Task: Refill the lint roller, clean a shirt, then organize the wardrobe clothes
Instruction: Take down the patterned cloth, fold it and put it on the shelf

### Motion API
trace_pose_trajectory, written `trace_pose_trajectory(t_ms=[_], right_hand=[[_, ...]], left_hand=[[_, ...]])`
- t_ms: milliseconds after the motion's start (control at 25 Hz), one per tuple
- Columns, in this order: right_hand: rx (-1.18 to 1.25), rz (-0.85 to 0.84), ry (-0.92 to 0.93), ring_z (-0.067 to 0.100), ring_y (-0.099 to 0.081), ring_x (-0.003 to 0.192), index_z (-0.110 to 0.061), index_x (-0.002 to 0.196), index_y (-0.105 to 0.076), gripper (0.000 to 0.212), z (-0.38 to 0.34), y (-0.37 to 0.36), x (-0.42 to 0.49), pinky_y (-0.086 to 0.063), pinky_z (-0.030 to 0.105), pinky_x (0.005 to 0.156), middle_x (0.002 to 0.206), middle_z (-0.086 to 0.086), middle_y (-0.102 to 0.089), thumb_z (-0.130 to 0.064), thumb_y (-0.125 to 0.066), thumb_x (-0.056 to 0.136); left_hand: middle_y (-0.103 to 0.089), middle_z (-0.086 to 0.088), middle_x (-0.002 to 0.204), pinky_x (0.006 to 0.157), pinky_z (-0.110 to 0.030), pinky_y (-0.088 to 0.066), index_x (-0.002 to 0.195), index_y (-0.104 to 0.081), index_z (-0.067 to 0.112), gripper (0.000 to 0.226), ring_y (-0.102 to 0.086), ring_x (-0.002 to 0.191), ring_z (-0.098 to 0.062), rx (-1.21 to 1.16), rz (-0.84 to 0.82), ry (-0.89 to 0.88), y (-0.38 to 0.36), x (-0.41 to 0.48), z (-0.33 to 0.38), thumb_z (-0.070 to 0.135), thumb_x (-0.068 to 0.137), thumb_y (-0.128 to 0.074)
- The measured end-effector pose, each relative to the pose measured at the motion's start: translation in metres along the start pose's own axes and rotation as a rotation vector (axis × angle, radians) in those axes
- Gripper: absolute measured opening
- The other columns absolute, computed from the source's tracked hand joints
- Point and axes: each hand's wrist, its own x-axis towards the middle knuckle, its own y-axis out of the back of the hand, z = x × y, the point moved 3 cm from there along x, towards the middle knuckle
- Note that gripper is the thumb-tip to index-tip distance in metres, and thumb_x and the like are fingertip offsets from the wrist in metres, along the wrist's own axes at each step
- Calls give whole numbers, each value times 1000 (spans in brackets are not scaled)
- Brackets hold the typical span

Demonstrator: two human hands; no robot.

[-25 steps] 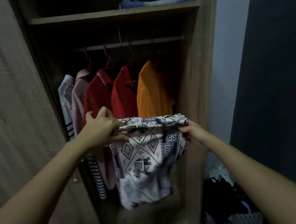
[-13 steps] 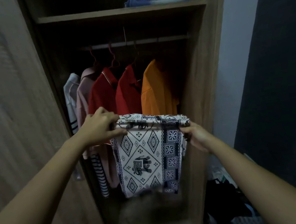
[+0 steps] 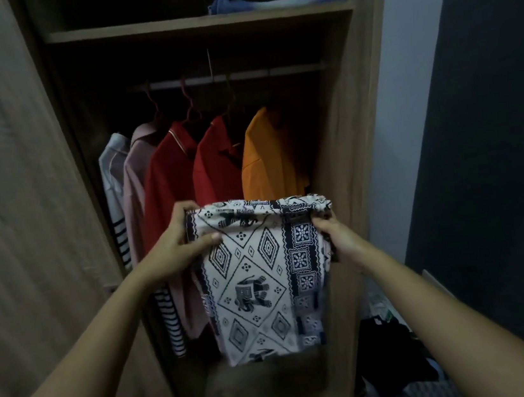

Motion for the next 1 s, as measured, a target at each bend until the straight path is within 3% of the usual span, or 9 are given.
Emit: trace_pose_trajectory(t_ms=[80, 200, 320, 400, 560, 680, 760, 880, 1000], right_hand=[[-25, -40, -117, 26, -44, 128, -21, 144, -20, 79, 13, 1, 4, -32, 51, 109, 144, 6, -43, -60, -51, 83], [56, -69, -272, 23, -53, 117, -25, 142, -21, 69, 27, -7, 2, -44, 48, 97, 138, 5, -49, -59, -46, 87], [107, -60, -370, 22, -64, 99, -10, 124, -51, 47, 40, -9, -1, -48, 41, 96, 115, 11, -67, -45, -44, 93], [161, -104, -385, 20, -70, 82, -5, 109, -61, 35, 37, -9, -3, -52, 37, 89, 93, 12, -74, -33, -49, 93], [259, -123, -371, 35, -62, 104, -23, 148, -3, 82, 31, -6, -5, -55, 53, 76, 135, 25, -47, -11, -58, 88], [94, -48, -397, 32, -61, 98, -33, 145, 13, 87, 39, -13, -13, -57, 49, 61, 147, 21, -31, -12, -53, 92], [89, 8, -387, 34, -61, 99, -32, 147, 9, 84, 38, -12, -15, -57, 46, 62, 148, 21, -29, -14, -53, 93], [87, -75, -278, 25, -58, 97, -36, 144, -17, 76, 28, -10, -13, -53, 41, 69, 146, 17, -31, -28, -64, 84], [-88, -172, -96, 29, -43, 123, -48, 119, -50, 83, 12, -8, -11, -44, 47, 98, 145, 4, -27, -36, -89, 46]], left_hand=[[-58, 5, 104, 76, -25, -54, 127, -30, 36, 67, -65, 87, -7, -119, 176, 37, 6, 7, 2, 27, 78, -74], [-67, -10, 105, 73, -36, -59, 131, -46, 13, 86, -70, 86, -21, -463, 125, 364, -3, 16, -19, 31, 58, -88], [-74, -15, 79, 63, -33, -61, 92, -67, -2, 32, -73, 67, -21, -546, -97, 647, -18, 8, -54, 4, 63, -80], [-74, -14, 72, 59, -31, -60, 94, -63, -5, 15, -71, 59, -20, -492, -88, 699, -20, 6, -66, -10, 80, -60], [-70, -13, 76, 46, -30, -55, 103, -57, 4, 30, -66, 50, -18, -401, 88, 784, -19, -1, -87, 13, 80, -74], [-63, -18, 108, 69, -39, -55, 129, -41, 7, 87, -65, 82, -28, -480, 207, 762, -28, -7, -96, 31, 60, -87], [-60, -11, 99, 67, -33, -52, 132, -35, 24, 65, -60, 82, -22, -539, 270, 654, -29, -6, -82, 16, 81, -73], [-62, -16, 97, 67, -31, -57, 128, -45, 34, 75, -62, 82, -23, -575, 42, 459, -30, -7, -53, -7, 72, -71], [-55, -9, 120, 85, -24, -53, 126, -50, 34, 86, -61, 99, -15, -298, -196, 354, -26, -10, -30, -12, 59, -79]])
